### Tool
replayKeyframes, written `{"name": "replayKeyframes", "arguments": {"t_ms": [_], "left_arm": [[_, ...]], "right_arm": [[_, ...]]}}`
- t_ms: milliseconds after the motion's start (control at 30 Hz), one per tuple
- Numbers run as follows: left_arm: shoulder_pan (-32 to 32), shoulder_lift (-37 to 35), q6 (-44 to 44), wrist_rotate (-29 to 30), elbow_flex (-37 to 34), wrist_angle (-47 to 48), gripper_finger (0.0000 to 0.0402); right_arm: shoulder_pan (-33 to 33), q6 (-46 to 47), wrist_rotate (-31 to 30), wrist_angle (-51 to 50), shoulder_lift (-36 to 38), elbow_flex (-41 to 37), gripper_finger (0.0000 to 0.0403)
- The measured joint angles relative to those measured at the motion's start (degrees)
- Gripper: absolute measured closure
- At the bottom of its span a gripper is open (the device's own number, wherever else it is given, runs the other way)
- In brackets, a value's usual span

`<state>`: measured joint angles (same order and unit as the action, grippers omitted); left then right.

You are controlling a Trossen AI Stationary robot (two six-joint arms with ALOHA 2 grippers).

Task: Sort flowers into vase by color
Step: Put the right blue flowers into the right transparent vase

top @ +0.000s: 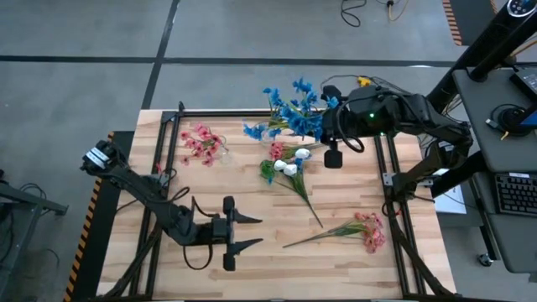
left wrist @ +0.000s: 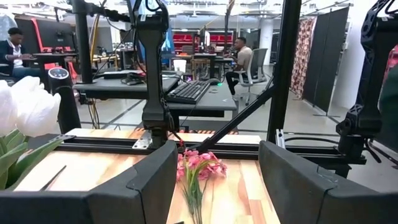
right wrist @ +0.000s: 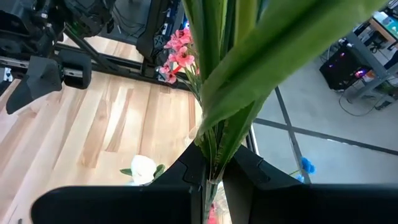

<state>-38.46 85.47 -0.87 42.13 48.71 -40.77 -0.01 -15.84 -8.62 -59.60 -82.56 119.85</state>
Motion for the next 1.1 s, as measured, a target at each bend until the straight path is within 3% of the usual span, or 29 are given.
{"name": "replayKeyframes", "arguments": {"t_ms": [367,733,833,967,1100], "left_arm": [[1.49,-2.16,4.74,-0.04,0.0,0.12,0.0193],[4.06,-8.18,14.42,-0.24,0.0,0.02,0.0193],[5.6,-10.03,16.43,-0.47,0.0,0.19,0.0193],[8.02,-13.15,17.04,-0.45,0.0,-0.04,0.0193],[8.9,-15.58,20.5,-1.14,0.0,0.0,0.0192]], "right_arm": [[1.47,4.29,2.03,6.01,0.0,-4.49,0.0374],[5.18,-0.13,2.49,19.18,0.22,-3.25,0.0374],[5.14,0.77,5.75,20.64,-0.24,-3.25,0.0374],[6.02,2.66,14.42,22.69,-2.88,-3.35,0.0374],[7.83,2.83,15.09,23.85,-6.58,-3.26,0.0374]]}}
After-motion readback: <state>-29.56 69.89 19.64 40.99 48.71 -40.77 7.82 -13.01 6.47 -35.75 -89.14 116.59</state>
